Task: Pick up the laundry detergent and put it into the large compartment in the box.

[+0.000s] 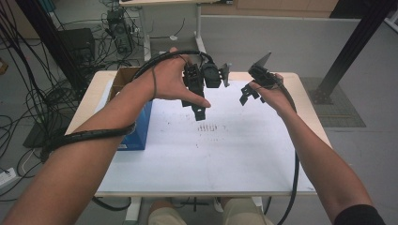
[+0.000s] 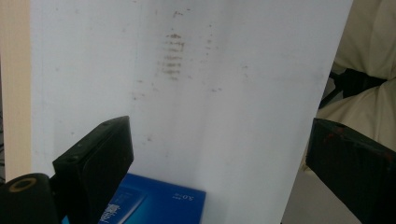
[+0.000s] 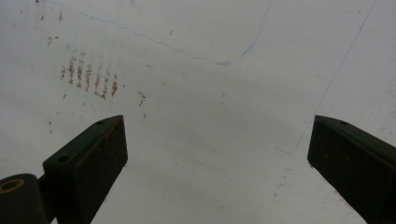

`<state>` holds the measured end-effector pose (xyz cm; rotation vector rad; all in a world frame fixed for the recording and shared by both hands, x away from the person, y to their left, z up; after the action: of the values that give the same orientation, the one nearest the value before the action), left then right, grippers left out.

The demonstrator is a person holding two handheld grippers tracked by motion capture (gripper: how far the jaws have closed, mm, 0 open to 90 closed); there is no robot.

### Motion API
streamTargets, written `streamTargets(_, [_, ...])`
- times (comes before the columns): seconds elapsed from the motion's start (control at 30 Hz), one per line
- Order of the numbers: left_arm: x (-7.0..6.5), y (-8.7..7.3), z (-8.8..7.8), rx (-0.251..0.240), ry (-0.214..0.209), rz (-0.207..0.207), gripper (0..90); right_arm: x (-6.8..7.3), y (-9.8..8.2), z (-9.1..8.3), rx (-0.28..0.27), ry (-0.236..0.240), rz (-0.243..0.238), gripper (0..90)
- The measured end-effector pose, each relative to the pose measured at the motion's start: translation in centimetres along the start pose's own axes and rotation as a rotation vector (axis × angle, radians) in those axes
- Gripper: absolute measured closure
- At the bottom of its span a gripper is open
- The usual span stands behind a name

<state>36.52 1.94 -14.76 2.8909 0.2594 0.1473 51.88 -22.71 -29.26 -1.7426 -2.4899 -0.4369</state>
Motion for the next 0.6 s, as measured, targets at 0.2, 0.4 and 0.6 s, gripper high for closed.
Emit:
streamTargets(0.2, [0.03, -0.02, -0.04, -0.005, -0.001, -0.002, 7.9, 0.12, -0.05, -0.11, -0.002, 0.001, -0.001, 4.6])
streamTargets(0.4, [-0.07, 0.01, 0.16, -0.001, -0.007, 0.000, 8.2, 0.16, -0.19, -0.28, -0.005, 0.002, -0.001, 4.6])
streamTargets(0.6, [-0.17, 0.09, 0.15, 0.000, -0.005, 0.005, 8.2, 0.30, -0.24, -0.24, 0.000, -0.002, -0.013, 4.6])
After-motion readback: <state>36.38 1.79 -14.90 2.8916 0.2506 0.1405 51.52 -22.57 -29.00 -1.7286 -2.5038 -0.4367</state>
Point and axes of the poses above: each handheld gripper's, and its own axes: z roughly forward along the jaws, y roughly out of its top, x roughly to its left, the point moved 9 cm from there along z, roughly forward along the jaws, and after that the axes turned 8 degrees about -x, right-handed, at the moved point
